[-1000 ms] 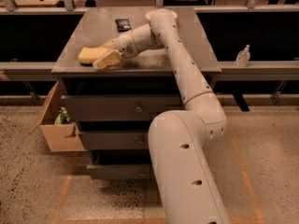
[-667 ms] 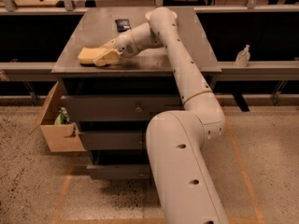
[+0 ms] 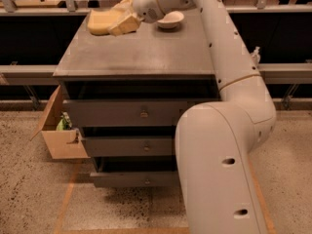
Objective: Pick sponge
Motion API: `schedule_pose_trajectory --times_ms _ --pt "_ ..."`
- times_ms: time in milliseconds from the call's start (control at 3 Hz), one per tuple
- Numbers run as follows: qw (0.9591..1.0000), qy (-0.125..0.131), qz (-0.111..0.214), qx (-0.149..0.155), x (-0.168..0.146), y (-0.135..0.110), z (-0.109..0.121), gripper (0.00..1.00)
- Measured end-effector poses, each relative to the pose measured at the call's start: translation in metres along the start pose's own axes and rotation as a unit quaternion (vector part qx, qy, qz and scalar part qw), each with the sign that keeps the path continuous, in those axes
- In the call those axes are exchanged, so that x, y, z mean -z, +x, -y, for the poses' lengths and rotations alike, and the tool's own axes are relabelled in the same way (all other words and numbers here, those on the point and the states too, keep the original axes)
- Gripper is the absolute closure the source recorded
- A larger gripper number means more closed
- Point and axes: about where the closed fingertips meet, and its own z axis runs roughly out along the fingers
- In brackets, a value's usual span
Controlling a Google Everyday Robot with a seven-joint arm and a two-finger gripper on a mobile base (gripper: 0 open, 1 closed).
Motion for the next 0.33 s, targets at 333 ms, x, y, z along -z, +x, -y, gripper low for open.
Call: schedule_pose_trajectory --times_ms 333 --pt "0.9999 0.001 0.004 0.01 0.0048 -0.0168 -0.0022 1.0"
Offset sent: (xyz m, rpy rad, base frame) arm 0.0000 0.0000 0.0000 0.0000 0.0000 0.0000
